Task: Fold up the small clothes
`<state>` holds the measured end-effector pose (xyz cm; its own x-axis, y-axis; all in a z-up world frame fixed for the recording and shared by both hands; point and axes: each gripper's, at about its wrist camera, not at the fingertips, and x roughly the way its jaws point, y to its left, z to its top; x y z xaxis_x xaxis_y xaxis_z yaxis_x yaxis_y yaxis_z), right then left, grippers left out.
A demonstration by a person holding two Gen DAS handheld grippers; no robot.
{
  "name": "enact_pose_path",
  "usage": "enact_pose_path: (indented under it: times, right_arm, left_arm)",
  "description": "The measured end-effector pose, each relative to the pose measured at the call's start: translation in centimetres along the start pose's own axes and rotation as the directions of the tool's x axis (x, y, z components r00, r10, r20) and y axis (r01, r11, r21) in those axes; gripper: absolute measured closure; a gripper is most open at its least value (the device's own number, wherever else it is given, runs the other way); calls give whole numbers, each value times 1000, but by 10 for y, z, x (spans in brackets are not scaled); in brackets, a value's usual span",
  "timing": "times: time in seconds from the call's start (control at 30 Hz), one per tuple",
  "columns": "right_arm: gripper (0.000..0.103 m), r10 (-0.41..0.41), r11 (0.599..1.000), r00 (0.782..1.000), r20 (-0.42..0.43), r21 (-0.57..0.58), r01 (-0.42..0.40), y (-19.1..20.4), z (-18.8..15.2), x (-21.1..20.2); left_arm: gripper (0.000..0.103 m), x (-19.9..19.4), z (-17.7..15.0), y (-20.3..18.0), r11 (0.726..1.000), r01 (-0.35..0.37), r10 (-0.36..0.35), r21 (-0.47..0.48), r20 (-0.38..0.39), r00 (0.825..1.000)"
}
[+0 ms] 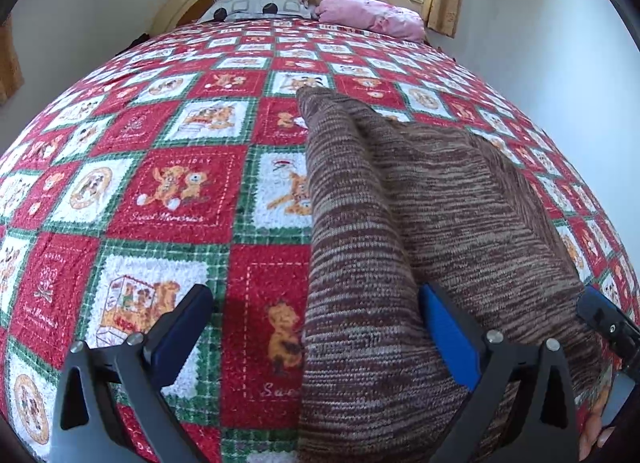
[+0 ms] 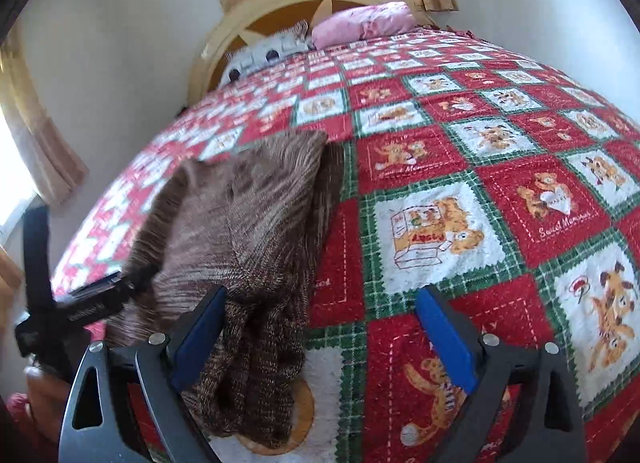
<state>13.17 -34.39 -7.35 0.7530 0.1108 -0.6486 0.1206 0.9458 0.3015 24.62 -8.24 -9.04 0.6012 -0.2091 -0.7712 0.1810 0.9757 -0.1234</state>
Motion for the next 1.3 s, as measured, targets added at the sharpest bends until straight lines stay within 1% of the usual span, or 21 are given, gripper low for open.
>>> enact_pose_path:
  times: [0.07,0.13,0.23,0.33,0.37,0.4,0.5,0.6,0.63,0.67,0.7,0.73,0.77,0.87,0.9,0.93,0.97,1.07,1.13,1.2,1.3]
  right_arm:
    - [9,-1,1000,1000,17,9,1,0,-1,-5]
    - [9,18,999,999,29,42,-19,-1,-3,-12]
    - [9,67,991,997,28,115,-70,-7,-3,-22]
    - [9,133,975,989,62,172,-141,-10,8,-29]
    - [9,158,968,985,63,188,-167,-9,17,-26]
    - [9,161,967,985,57,193,-169,-8,23,-23]
    - [9,118,977,993,15,178,-119,-4,43,0]
    - [9,151,978,987,-50,155,-142,3,51,31]
    - [9,146,980,987,-68,143,-135,6,51,41]
    - [10,131,984,988,-81,132,-119,9,50,49]
    - [10,109,988,991,-76,113,-100,12,49,54]
    - [10,92,992,993,-69,89,-86,16,49,58]
    - [11,81,995,994,-72,65,-76,20,49,61]
    - [21,56,998,994,-95,-4,-57,30,46,70]
    - [24,46,999,994,-97,-19,-48,32,44,71]
    - [34,40,999,994,-100,-28,-43,33,44,73]
    - [41,42,998,994,-103,-34,-45,33,45,74]
    - [46,46,998,993,-108,-45,-52,32,42,74]
    - [48,51,997,993,-106,-49,-56,33,42,75]
    - [48,52,997,993,-106,-47,-58,33,41,76]
    - [46,62,997,992,-113,-36,-66,33,42,77]
  left_arm:
    - [0,-4,-1,7,999,38,-38,-24,-8,999]
    - [0,-10,-4,16,995,88,-89,-49,-20,996]
    - [0,-22,-9,27,987,154,-155,-46,-16,988]
    - [0,-28,0,34,976,210,-209,-54,16,978]
    - [0,-28,4,35,973,225,-224,-61,20,974]
    - [0,-27,9,35,968,239,-238,-72,21,971]
    - [0,-14,29,35,953,278,-278,-118,10,960]
    - [0,9,42,32,945,285,-294,-163,-34,955]
    - [1,18,43,30,943,286,-300,-173,-60,952]
    - [1,29,43,25,942,283,-302,-179,-90,949]
    - [1,31,42,23,950,266,-283,-166,-88,955]
    - [1,31,42,14,964,238,-248,-121,-74,966]
    - [1,32,42,9,972,217,-224,-88,-75,972]
    - [1,36,39,-8,990,137,-135,16,-79,988]
    - [1,36,40,-8,992,126,-124,21,-80,989]
    - [1,37,40,-8,992,122,-121,17,-81,989]
    - [1,37,41,-8,992,122,-121,11,-80,989]
    - [4,37,40,-8,994,108,-106,17,-74,992]
    - [10,35,39,-8,994,106,-104,27,-62,993]
    - [19,35,39,-10,992,116,-114,39,-50,992]
    - [23,34,39,-14,991,122,-120,55,-46,992]
